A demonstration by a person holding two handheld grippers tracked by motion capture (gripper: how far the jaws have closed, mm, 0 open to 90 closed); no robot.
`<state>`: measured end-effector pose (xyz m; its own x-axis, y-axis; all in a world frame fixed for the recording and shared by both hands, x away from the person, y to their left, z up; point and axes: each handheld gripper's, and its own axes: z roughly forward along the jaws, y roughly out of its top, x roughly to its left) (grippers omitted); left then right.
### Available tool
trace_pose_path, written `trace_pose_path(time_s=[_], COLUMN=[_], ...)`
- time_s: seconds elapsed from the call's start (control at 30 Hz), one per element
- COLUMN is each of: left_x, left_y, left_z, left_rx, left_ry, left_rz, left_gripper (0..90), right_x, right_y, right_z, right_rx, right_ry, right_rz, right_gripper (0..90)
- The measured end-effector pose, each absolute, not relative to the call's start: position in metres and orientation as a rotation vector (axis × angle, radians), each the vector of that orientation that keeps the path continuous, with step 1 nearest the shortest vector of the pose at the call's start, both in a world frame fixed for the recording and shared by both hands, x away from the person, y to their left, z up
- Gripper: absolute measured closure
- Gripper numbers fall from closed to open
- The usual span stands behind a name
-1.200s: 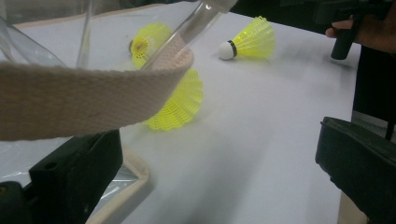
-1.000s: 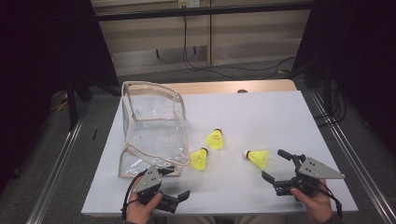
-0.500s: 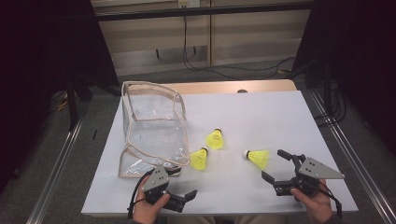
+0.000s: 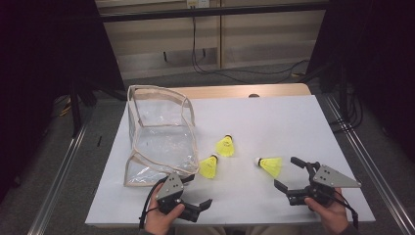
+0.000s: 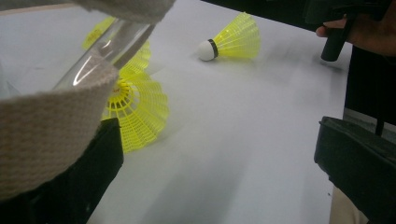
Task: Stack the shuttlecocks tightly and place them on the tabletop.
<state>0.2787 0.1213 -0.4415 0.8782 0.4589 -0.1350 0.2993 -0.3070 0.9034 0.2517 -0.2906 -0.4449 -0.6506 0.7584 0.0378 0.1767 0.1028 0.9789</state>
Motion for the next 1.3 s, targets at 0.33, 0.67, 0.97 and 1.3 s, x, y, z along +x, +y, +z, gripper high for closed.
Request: trace_pose_path(time_s=[0.33, 0.67, 0.97, 1.3], left_x=[0.281, 0.281, 0.281, 0.281], left_y=[0.115, 0.105, 0.104, 0.094], left_z=[-0.443, -0.444, -0.445, -0.445], left_rx=[1.921, 1.928, 1.947, 1.94], left_ry=[0.566, 0.584, 0.572, 0.572], left_rz=[0.165, 0.169, 0.157, 0.114], left_gripper=[1.3, 1.8, 2.2, 2.4], right_x=[0.251, 0.251, 0.252, 0.252], right_y=[-0.29, -0.29, -0.29, -0.29], right_z=[-0.445, -0.445, -0.445, -0.445], right_rx=[0.905, 0.907, 0.902, 0.899], right_ry=[1.906, 1.904, 1.902, 1.903], right_rz=[1.577, 1.579, 1.579, 1.58], right_gripper=[4.1, 4.1, 4.1, 4.1])
